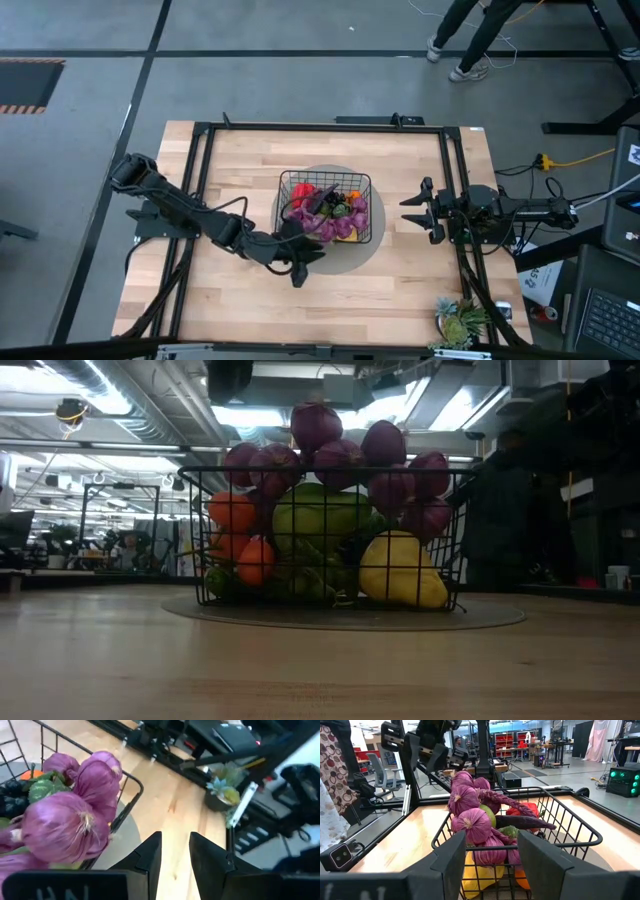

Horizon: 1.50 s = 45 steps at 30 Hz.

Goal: Build produce basket
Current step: Return to Home Position

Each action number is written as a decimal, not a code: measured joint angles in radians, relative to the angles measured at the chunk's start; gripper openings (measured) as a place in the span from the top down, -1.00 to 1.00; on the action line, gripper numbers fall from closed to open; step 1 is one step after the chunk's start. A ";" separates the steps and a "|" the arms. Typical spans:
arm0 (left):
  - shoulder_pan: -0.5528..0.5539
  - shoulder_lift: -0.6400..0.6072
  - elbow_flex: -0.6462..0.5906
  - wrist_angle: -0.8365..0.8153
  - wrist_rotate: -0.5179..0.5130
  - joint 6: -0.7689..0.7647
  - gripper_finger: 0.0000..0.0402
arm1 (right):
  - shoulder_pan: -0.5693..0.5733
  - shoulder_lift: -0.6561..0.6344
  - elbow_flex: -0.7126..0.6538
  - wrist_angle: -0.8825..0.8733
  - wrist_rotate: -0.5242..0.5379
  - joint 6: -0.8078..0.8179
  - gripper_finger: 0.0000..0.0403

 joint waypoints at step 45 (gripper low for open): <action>0.283 -0.938 -0.655 0.168 0.380 0.402 0.53 | 0.000 0.000 0.000 0.000 0.000 0.000 0.10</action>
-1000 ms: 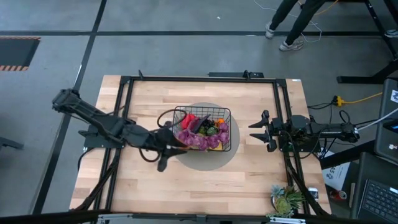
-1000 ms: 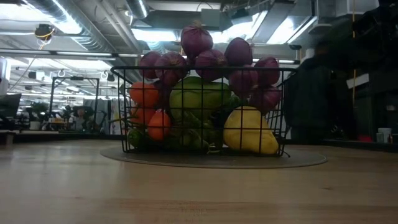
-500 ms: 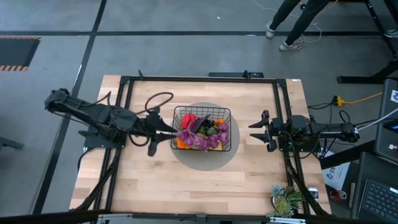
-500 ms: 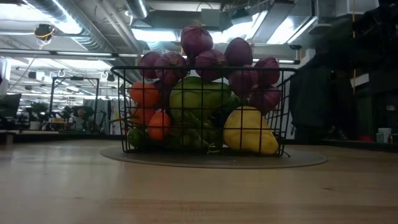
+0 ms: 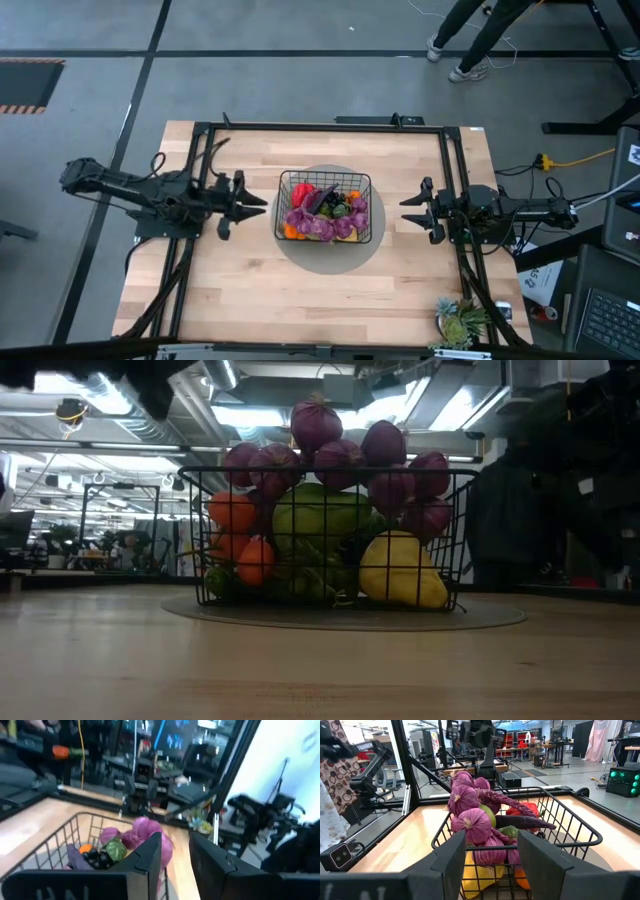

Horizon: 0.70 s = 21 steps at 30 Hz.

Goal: Build produce basket
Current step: Return to Home Position

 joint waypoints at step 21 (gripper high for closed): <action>0.112 -0.233 -0.367 0.265 0.201 0.020 0.53 | 0.000 0.000 0.000 0.000 0.000 0.000 0.10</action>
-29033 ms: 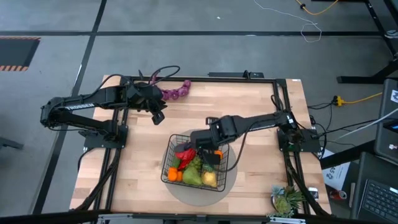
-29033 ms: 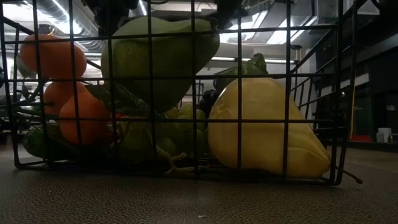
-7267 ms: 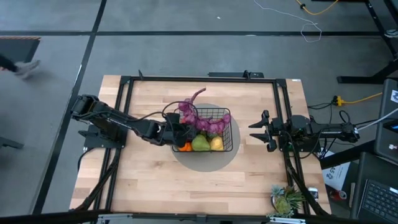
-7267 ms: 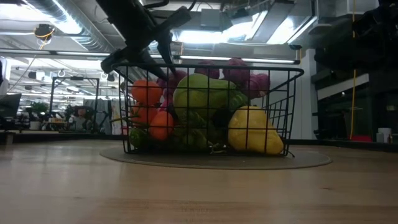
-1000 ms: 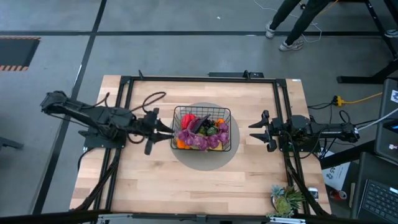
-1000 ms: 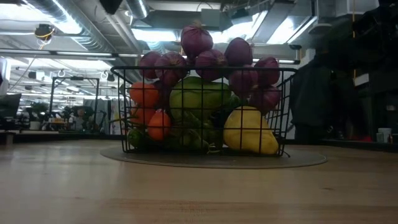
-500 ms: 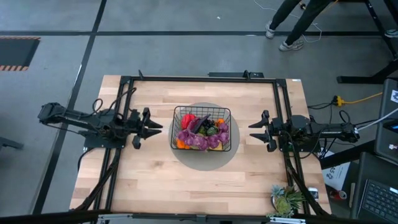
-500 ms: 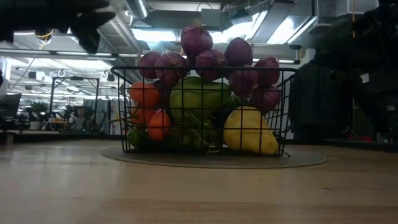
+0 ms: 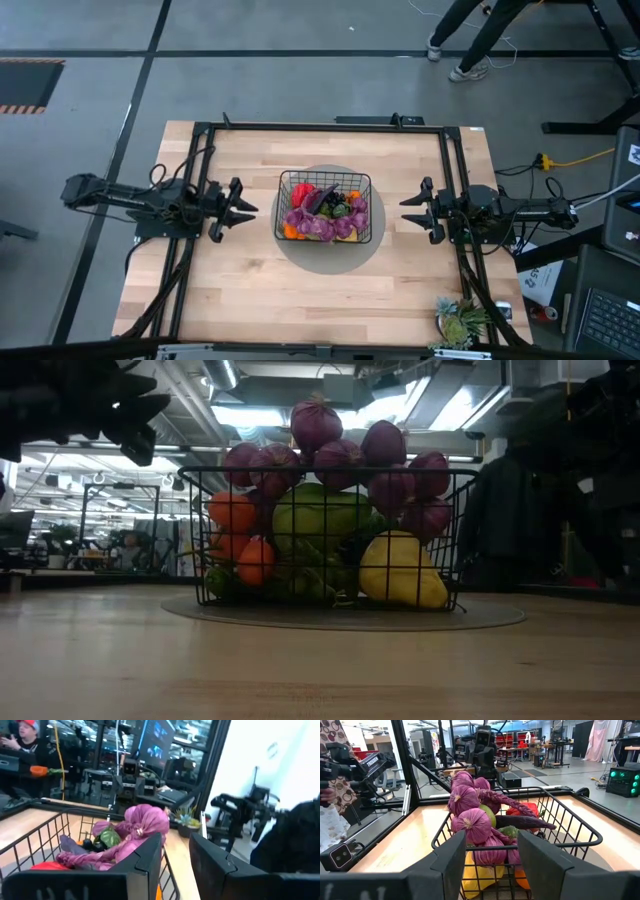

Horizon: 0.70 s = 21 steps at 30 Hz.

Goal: Build produce basket
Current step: Return to Home Position

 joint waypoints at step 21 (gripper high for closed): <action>0.058 0.000 0.000 -0.380 -0.079 0.025 0.53 | 0.000 0.000 0.000 0.000 0.000 0.000 0.10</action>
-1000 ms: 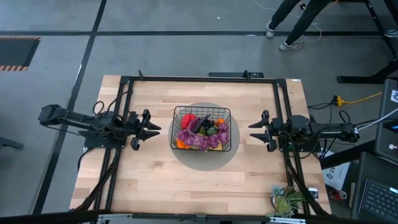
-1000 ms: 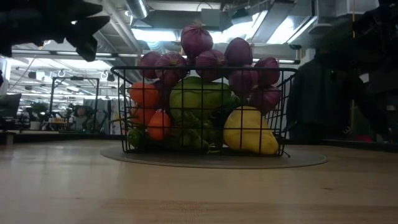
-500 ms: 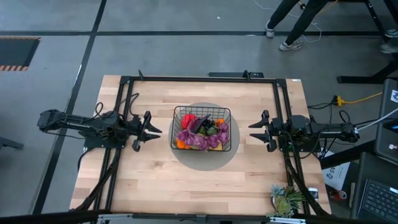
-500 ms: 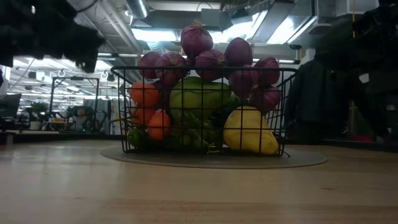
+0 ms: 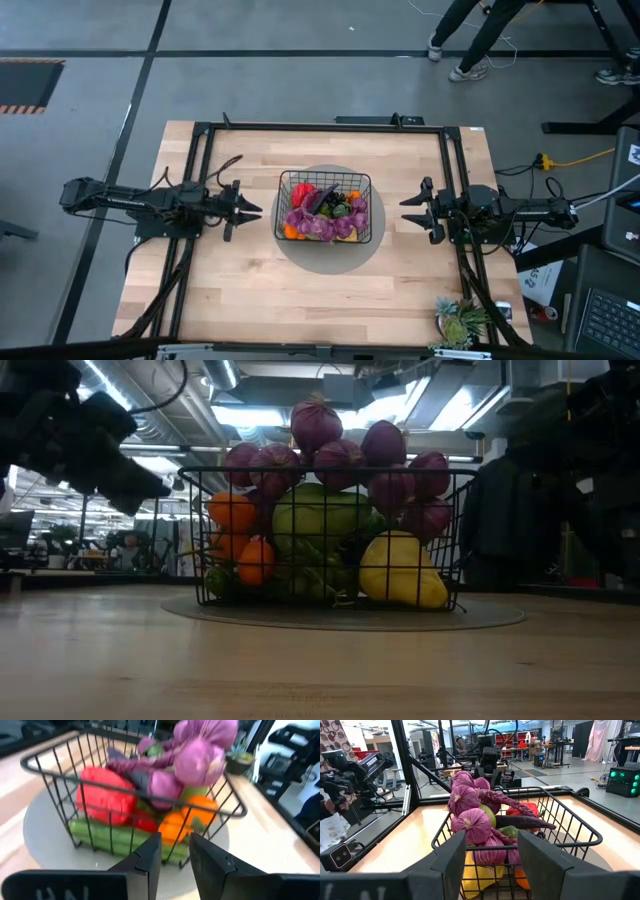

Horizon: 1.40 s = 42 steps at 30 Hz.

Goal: Build produce basket
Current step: Return to Home Position

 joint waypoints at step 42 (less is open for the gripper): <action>0.031 -0.286 0.000 -0.172 -0.007 0.006 0.53 | 0.000 0.000 0.000 0.000 0.000 0.000 0.10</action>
